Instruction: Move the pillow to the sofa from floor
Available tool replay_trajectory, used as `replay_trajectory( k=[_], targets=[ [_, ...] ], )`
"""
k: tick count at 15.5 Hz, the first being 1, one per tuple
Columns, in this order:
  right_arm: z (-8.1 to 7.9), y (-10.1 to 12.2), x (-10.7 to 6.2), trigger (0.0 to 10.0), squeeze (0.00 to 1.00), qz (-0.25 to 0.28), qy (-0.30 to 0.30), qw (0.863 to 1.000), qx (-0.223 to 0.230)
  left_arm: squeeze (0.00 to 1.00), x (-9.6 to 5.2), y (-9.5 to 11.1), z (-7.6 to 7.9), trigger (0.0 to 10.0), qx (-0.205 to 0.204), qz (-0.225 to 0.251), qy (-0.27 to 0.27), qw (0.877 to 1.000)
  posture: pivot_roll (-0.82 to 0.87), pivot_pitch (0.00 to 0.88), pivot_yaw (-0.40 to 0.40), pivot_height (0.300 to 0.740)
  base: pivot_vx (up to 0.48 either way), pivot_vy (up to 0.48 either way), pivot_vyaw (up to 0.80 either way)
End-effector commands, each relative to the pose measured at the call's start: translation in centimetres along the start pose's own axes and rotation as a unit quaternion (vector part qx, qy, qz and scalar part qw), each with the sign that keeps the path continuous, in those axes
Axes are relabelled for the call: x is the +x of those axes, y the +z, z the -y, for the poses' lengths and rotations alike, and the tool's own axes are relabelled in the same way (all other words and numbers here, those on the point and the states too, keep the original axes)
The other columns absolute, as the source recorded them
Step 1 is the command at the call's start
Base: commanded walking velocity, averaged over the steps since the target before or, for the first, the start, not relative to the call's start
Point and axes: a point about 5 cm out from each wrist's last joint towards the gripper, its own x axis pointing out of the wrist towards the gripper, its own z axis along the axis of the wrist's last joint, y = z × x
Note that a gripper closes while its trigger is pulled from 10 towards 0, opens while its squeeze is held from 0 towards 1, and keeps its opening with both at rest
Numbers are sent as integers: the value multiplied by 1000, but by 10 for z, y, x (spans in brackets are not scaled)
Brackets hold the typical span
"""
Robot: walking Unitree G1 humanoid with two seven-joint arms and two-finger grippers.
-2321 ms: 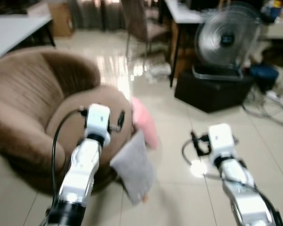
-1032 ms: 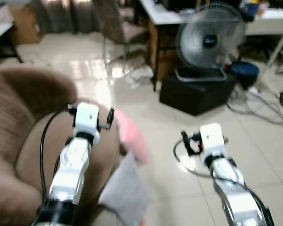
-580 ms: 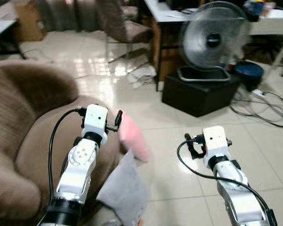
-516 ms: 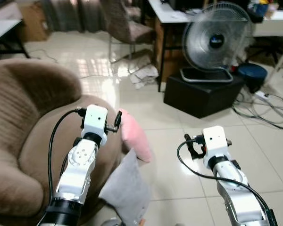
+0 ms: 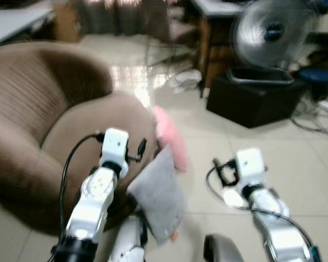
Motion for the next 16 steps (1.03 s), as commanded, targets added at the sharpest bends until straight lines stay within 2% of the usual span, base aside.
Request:
replay_trajectory(
  k=[1,3,5,6,7,11,16],
  targets=[
    [2,7,-1,10000,1000,18,4,1000,2,1000,3,11,0,10000,-6,17,-11,1000,-70,0,23,595,0,0,0],
    [1,6,-2,10000,1000,19,7,1000,11,1000,1,12,2,10000,-15,19,-21,999,-70,0,24,595,0,0,0],
    [3,1,-2,10000,1000,8,5,1000,3,1000,2,10,2,10000,29,14,-14,999,-72,0,24,595,0,0,0],
    [4,0,-2,10000,1000,3,2,1000,-3,1000,2,10,2,10000,39,14,-11,999,-72,0,24,595,0,0,0],
    [5,-3,-1,10000,0,-7,-5,1000,-20,0,3,9,0,10000,54,14,-2,998,-73,0,25,595,0,0,0],
    [5,-2,1,10000,0,-3,-4,1000,-28,0,4,9,-4,10000,60,15,8,998,-71,0,23,595,0,0,0],
    [5,-2,3,10000,0,1,-9,1000,-26,0,4,8,-3,10000,61,16,8,998,-70,0,23,595,262,0,0]
  ],
)
